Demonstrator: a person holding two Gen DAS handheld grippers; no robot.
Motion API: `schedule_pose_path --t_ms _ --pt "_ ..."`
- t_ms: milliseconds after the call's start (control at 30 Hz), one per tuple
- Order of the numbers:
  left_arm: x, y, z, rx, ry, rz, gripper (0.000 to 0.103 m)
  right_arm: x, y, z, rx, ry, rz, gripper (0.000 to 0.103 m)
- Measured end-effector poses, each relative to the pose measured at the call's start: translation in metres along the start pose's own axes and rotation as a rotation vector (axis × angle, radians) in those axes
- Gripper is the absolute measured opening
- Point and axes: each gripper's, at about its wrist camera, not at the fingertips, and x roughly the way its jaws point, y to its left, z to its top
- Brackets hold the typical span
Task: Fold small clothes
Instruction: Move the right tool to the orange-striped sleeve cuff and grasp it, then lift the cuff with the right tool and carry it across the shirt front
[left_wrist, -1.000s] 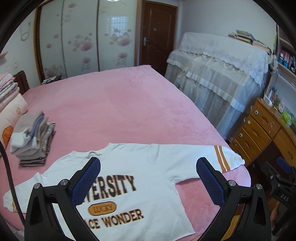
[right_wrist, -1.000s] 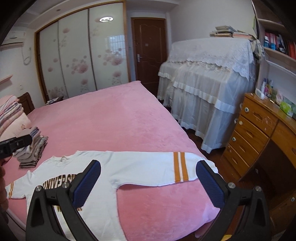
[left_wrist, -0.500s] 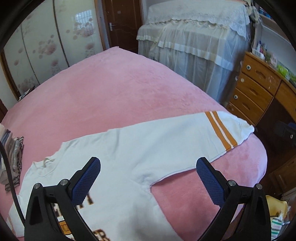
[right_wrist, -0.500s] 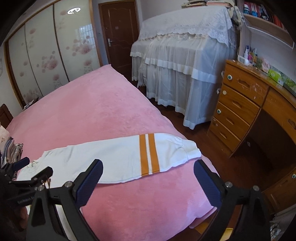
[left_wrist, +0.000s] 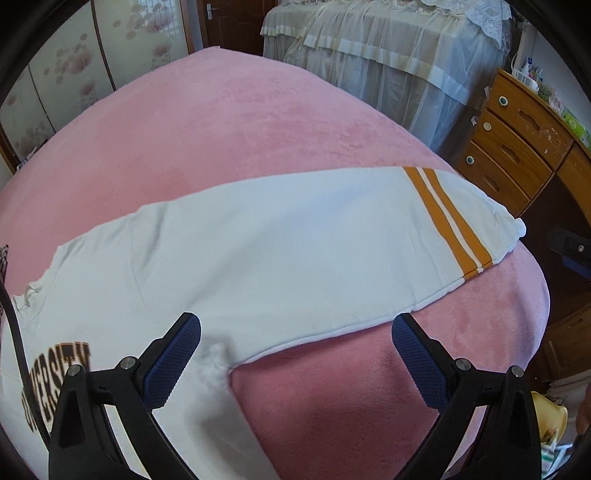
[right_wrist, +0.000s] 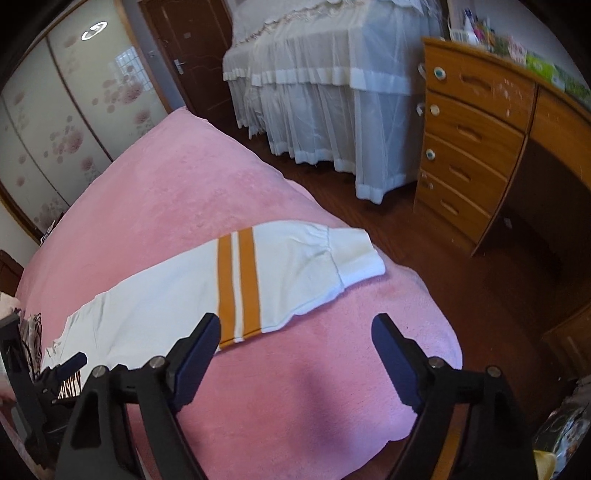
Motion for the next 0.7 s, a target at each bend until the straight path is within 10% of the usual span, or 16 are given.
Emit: schedule_pose_path --t_ms 600,700 --pt "0.031 -0.014 0.007 -0.014 0.049 -0.032 0.102 0.072 -0.034 0.018 0.197 0.088 0.065 0.064" --pt "0.029 -0.013 0.006 -0.013 0.049 -0.031 0.102 0.082 -0.031 0.024 0.194 0.103 0.062 0.046"
